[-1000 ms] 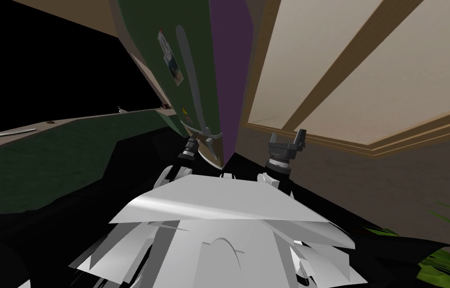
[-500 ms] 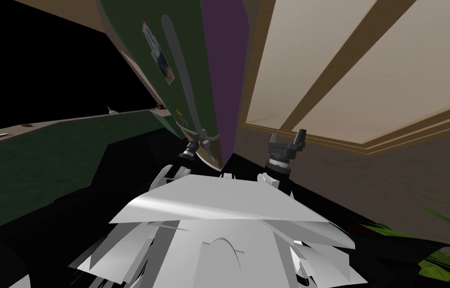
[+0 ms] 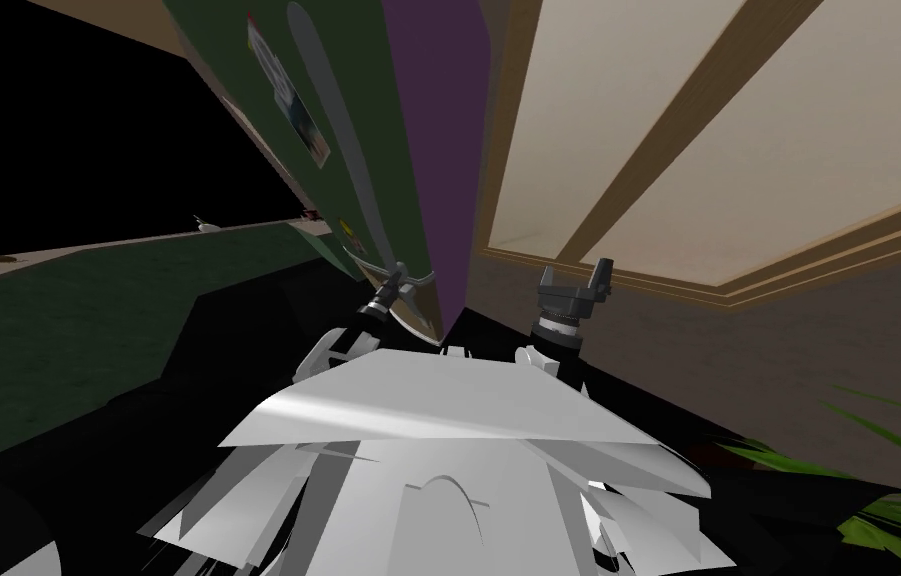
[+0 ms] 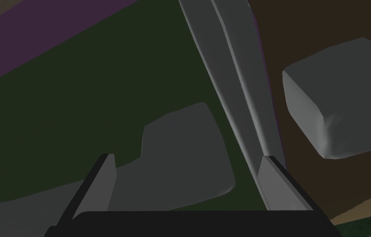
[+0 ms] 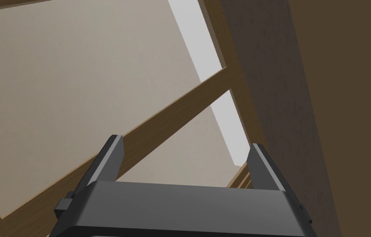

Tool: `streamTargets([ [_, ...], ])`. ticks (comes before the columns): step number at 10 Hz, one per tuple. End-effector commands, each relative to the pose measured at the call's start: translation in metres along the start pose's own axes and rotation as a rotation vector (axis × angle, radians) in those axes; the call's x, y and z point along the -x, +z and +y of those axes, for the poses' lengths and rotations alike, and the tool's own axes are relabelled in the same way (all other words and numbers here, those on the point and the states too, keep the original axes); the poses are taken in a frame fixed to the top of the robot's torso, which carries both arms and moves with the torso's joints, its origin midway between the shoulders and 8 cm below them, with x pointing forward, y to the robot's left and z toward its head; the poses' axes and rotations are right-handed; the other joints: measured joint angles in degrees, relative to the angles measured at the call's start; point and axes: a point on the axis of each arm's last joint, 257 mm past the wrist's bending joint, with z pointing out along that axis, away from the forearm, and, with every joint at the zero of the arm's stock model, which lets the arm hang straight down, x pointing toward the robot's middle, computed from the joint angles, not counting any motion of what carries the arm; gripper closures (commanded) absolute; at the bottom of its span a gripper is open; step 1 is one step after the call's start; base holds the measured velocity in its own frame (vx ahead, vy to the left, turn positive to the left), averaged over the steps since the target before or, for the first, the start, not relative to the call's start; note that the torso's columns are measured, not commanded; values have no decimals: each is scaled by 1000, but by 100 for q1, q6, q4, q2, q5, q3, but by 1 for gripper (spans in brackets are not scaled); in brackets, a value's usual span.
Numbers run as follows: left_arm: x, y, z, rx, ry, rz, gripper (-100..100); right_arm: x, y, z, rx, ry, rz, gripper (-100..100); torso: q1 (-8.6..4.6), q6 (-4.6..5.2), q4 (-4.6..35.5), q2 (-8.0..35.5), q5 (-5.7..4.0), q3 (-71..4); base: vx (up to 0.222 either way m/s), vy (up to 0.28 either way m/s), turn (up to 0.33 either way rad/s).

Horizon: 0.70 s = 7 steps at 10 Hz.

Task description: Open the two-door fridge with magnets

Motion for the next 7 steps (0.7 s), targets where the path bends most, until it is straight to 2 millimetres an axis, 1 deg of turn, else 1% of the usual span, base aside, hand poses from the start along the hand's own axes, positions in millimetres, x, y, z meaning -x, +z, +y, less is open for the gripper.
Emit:
streamTargets([
  [1,0,0,12,49,36,14,-100,0,0,0,0,0,0,0,-4,0,0,1,-1,0,54,-10,-67],
  [2,0,1,8,33,26,11,-100,0,0,0,0,0,0,0,-9,0,-1,-2,-3,-1,26,-5,-12],
  [3,2,-1,4,39,27,9,-100,0,0,0,0,0,0,0,-7,-1,1,5,-2,2,109,-4,-13],
  [4,1,0,6,37,28,10,-100,0,0,0,0,0,0,0,-6,0,-4,-20,-2,-11,69,-2,-3],
  [5,1,0,6,38,27,10,100,0,0,0,0,0,0,0,-4,0,-3,-6,-1,-6,11,-1,-3],
  [6,-6,-2,-1,18,29,34,100,0,0,0,0,0,0,0,1,-2,-3,8,3,6,-76,112,-81],
  [7,-14,-5,-6,3,30,58,100,0,0,0,0,0,0,0,34,-2,9,35,8,19,-124,295,-123],
])
